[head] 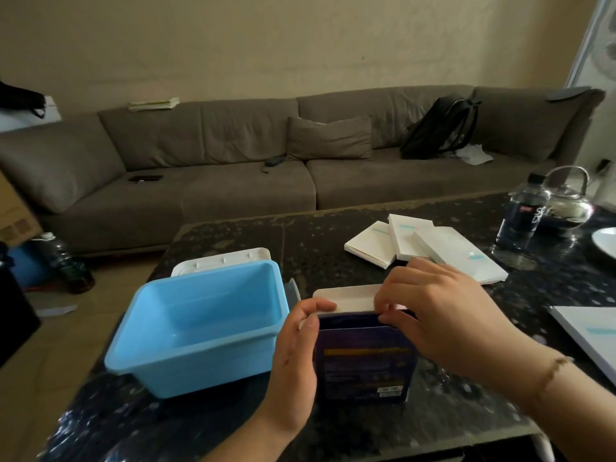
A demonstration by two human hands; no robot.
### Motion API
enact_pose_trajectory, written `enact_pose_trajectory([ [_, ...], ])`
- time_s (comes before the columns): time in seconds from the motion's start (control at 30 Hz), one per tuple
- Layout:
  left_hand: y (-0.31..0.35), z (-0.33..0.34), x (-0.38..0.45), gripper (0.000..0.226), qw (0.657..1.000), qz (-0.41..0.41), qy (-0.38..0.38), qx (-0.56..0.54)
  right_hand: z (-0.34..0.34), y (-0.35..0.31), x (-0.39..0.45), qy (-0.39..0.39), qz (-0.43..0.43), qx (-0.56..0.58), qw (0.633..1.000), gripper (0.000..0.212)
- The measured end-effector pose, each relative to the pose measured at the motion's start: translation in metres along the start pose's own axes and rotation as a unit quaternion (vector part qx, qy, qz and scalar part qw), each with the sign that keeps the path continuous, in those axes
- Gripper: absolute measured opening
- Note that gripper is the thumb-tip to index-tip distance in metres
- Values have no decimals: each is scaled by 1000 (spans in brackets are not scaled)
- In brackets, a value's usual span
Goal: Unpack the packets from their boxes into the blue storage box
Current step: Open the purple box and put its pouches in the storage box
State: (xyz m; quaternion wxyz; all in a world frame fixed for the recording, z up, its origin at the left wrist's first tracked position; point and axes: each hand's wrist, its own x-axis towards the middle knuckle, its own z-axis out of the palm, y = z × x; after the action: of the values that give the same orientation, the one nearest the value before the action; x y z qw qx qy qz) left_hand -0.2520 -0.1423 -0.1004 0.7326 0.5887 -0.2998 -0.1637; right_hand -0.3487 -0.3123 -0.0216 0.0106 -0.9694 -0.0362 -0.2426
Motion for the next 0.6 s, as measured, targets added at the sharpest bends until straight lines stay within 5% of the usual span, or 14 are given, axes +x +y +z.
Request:
enact_pose_trajectory([
  [0.1,-2,-1,5,61,999,-15,-37,5,3,-3,5,-13,12,-17,1000,15],
  [0.23,-5,9,24,43,1000,8,-7,29,-6,5,17,-27,110,20,993,5],
  [0.4,-12,29,48,48,999,22,-25,34,-22,45,36,106,219,116,963,16],
  [0.6,-29,33,68,49,997,7,-11,78,-43,88,42,204,241,196,928,25],
])
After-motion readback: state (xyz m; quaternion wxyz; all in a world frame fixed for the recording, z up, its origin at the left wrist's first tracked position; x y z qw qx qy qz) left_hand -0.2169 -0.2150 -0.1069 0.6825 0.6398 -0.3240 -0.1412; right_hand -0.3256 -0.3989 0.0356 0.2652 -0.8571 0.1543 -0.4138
